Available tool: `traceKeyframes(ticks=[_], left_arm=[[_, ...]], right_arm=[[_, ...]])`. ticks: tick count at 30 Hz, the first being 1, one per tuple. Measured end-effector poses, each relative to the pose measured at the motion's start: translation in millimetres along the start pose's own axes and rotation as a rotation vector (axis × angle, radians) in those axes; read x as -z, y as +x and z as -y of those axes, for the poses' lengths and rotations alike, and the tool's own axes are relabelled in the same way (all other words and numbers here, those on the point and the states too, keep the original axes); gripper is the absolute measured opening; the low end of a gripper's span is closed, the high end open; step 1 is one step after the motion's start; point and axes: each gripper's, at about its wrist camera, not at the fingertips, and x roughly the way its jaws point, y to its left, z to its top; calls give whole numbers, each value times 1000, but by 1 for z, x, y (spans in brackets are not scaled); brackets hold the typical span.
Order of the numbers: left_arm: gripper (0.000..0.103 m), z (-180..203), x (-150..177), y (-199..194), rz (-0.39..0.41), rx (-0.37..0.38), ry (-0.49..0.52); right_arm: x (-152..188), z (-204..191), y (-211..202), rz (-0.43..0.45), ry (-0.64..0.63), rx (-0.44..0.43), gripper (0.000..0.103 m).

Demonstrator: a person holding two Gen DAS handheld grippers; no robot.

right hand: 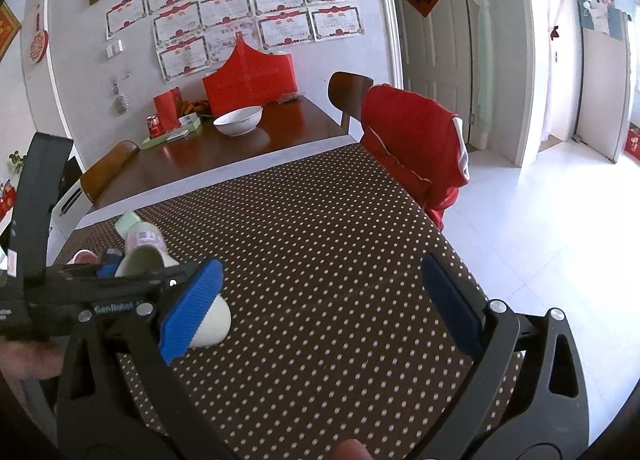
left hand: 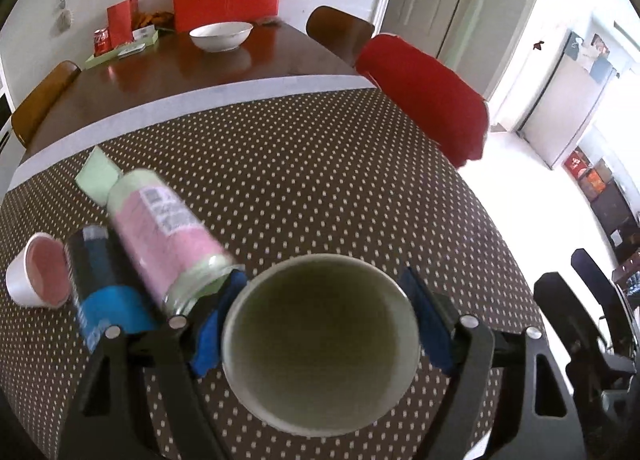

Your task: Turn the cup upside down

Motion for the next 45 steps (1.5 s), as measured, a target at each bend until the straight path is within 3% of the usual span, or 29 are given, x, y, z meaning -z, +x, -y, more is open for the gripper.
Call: traceKeyframes(ticks=[8,16,22,30,36,45], left_arm=[[78,-24,33,-48,64,14,-40],[78,-62,69,-84,178,-63,-101],[78,-97,104,-83,190,-75,-178],[78,-114,146,-105,214,-78,-176],[78,-131,183,-110,191,-129,-172],[79,-150,206,-122,222,-131,-197]], right_arm=[[6,-28,-26,18,-37,-22,97],[19,-69,-43,19,-95,-71,97],[34,-94,-59,14,-133,-88,97],[53,-121,-78,13,-168,-103,97],[76,-139,-90,0,-198,-110,97],[96,-155,-102,-19,-215,-131,97]])
